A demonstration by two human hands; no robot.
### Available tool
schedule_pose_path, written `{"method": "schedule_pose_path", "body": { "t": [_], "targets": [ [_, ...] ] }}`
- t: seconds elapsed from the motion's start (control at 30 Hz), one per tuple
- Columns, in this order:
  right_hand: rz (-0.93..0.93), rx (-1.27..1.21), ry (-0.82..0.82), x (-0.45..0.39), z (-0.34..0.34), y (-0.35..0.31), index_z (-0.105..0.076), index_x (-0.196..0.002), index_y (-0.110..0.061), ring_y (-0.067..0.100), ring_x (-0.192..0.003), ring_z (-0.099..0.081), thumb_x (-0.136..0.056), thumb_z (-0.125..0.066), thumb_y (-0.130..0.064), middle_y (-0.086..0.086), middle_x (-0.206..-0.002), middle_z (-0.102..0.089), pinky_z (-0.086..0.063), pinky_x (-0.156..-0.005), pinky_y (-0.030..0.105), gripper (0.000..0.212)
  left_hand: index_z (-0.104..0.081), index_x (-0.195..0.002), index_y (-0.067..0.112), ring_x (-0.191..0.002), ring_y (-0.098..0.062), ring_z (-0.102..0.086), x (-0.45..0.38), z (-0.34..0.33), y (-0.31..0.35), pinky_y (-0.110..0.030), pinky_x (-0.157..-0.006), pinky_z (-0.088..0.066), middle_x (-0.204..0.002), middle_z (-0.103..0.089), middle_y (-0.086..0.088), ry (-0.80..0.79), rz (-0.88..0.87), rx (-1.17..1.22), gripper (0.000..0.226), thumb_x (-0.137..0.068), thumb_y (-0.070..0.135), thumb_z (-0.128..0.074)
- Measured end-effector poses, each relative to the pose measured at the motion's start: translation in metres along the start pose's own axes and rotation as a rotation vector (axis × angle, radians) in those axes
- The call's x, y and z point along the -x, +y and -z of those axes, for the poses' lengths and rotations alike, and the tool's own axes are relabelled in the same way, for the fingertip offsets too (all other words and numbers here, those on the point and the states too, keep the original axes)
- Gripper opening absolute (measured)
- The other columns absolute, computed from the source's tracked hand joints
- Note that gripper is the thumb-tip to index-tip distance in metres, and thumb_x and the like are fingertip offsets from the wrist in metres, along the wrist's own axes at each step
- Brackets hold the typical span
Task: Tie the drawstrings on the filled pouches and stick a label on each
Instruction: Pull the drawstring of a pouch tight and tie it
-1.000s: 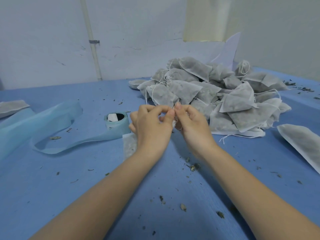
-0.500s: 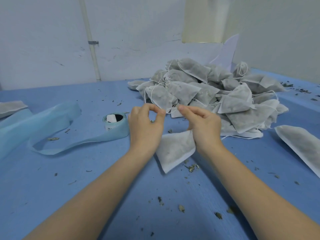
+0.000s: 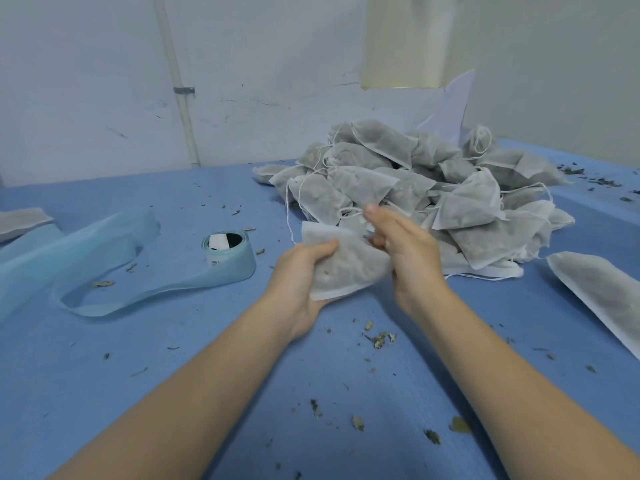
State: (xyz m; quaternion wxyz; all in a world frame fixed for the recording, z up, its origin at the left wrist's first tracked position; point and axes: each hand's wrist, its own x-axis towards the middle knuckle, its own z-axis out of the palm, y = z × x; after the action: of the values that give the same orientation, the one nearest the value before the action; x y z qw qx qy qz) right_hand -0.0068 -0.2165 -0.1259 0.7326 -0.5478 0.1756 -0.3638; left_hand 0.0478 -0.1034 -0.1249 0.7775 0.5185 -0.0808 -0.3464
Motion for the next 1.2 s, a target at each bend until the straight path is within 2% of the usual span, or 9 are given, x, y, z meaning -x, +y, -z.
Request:
{"method": "schedule_pose_path", "body": {
  "t": [0.1,0.23,0.37,0.5,0.67,0.77,0.9,1.03,1.2],
  "targets": [
    [0.068,0.155,-0.169,0.005,-0.002,0.003,-0.078,-0.069,-0.024,0.002,-0.074,-0.064,-0.072,-0.080,-0.025,-0.009,-0.079,-0.072,-0.050,-0.069,0.014,0.004,-0.065,-0.104,0.006,-0.089,-0.027,-0.069,0.001,0.002,0.003,-0.041,-0.080,-0.055,-0.098,-0.071,-0.013,-0.001,-0.011,0.048,0.031,-0.094,0.028,-0.046],
    [0.148,0.324,-0.233,0.006,0.000,0.005,-0.076,-0.069,-0.019,0.003,-0.079,-0.060,-0.072,-0.082,-0.026,-0.001,-0.087,-0.069,-0.044,-0.074,0.018,0.009,-0.063,-0.113,0.002,-0.096,-0.030,-0.068,0.001,0.008,0.005,-0.040,-0.087,-0.054,-0.107,-0.069,-0.018,-0.029,-0.023,0.051,0.061,-0.086,0.056,-0.050],
    [0.209,0.370,-0.227,0.003,0.002,0.008,-0.075,-0.068,-0.015,0.004,-0.081,-0.061,-0.074,-0.081,-0.022,0.002,-0.088,-0.070,-0.045,-0.080,0.021,0.011,-0.062,-0.109,-0.007,-0.091,-0.031,-0.067,-0.003,0.009,0.002,-0.039,-0.084,-0.052,-0.102,-0.068,-0.020,0.072,-0.145,-0.141,0.032,-0.092,0.019,-0.056],
    [0.238,0.403,-0.250,0.005,-0.004,0.011,-0.075,-0.071,-0.018,0.002,-0.084,-0.062,-0.075,-0.080,-0.021,-0.005,-0.089,-0.069,-0.046,-0.081,0.020,0.007,-0.065,-0.100,-0.003,-0.090,-0.031,-0.065,0.002,0.014,0.005,-0.042,-0.089,-0.050,-0.099,-0.068,-0.021,0.099,-0.239,-0.252,0.022,-0.095,0.015,-0.052],
    [0.073,0.339,-0.282,0.001,-0.023,0.018,-0.068,-0.101,-0.028,-0.003,-0.091,-0.063,-0.090,-0.060,-0.043,-0.015,-0.101,-0.068,-0.047,-0.080,0.013,0.021,-0.064,-0.103,-0.002,-0.098,-0.033,-0.064,0.004,0.037,0.022,-0.046,-0.093,-0.048,-0.106,-0.067,-0.024,0.282,-0.390,-0.307,0.024,-0.096,0.018,-0.052],
    [-0.119,0.214,-0.327,-0.005,-0.042,0.025,-0.060,-0.123,-0.010,0.013,-0.089,-0.066,-0.100,-0.048,-0.021,0.004,-0.112,-0.067,-0.056,-0.083,0.027,0.028,-0.064,-0.105,0.002,-0.102,-0.034,-0.062,0.001,0.058,0.045,-0.049,-0.095,-0.047,-0.107,-0.067,-0.017,0.483,-0.499,-0.342,0.026,-0.095,0.024,-0.053],
    [0.028,0.735,-0.524,-0.010,-0.062,0.044,-0.045,-0.141,-0.014,0.013,-0.102,-0.063,-0.088,-0.066,-0.013,-0.001,-0.127,-0.059,-0.044,-0.103,0.035,0.057,-0.060,-0.097,0.012,-0.100,-0.026,-0.061,-0.002,0.080,0.071,-0.039,-0.091,-0.049,-0.100,-0.065,-0.004,0.703,-0.558,-0.325,0.018,-0.094,0.029,-0.053],
    [0.085,0.842,-0.618,-0.015,-0.090,0.050,-0.038,-0.146,-0.016,0.008,-0.098,-0.056,-0.075,-0.081,-0.022,-0.004,-0.129,-0.056,-0.042,-0.092,0.020,0.084,-0.055,-0.092,0.015,-0.088,-0.023,-0.057,-0.008,0.097,0.085,-0.029,-0.077,-0.044,-0.091,-0.059,0.001,0.775,-0.524,-0.266,0.016,-0.094,0.031,-0.052],
    [0.090,0.896,-0.636,-0.015,-0.107,0.054,-0.040,-0.144,-0.026,0.004,-0.092,-0.050,-0.072,-0.083,-0.029,-0.014,-0.112,-0.052,-0.037,-0.065,0.009,0.084,-0.056,-0.100,0.009,-0.099,-0.027,-0.060,-0.011,0.104,0.088,-0.037,-0.090,-0.049,-0.107,-0.062,-0.007,0.736,-0.444,-0.235,0.021,-0.094,0.029,-0.053]
  ]
}}
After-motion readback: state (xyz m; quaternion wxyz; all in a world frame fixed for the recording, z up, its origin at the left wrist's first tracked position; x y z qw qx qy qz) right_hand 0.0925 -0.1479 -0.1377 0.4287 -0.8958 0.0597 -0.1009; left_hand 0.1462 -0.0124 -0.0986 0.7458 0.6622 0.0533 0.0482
